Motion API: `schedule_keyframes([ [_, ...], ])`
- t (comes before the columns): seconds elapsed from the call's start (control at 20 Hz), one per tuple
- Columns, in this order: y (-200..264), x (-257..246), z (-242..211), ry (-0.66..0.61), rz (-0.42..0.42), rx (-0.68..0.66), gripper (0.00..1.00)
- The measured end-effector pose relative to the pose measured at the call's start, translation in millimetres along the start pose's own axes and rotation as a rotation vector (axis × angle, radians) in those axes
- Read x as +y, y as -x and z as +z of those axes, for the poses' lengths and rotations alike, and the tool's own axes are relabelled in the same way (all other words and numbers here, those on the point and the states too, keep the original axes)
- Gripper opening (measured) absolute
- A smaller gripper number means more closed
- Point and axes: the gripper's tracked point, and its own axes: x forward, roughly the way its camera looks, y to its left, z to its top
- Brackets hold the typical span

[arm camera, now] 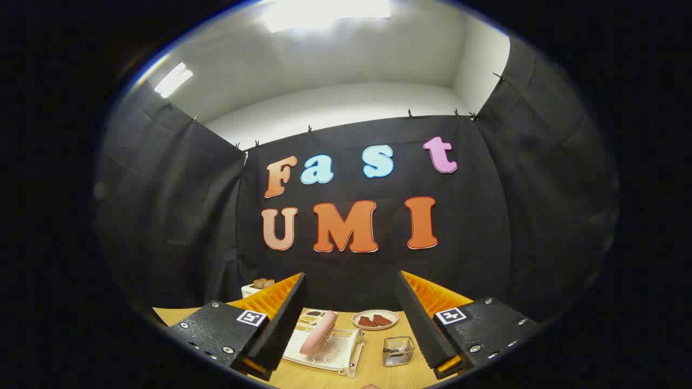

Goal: Take the plate from the dish rack, then take the spoon from the basket and place it into the plate.

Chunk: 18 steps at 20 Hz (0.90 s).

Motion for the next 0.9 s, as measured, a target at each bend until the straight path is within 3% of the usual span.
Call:
schedule_keyframes([
  [0.3, -41, 7, -33, -0.043, 0.01, 0.117, 0.98],
  [0.5, -71, 9, -72, -0.002, -0.008, 0.213, 0.97],
  [0.9, -123, 28, -154, -0.032, 0.013, 0.522, 0.97],
])
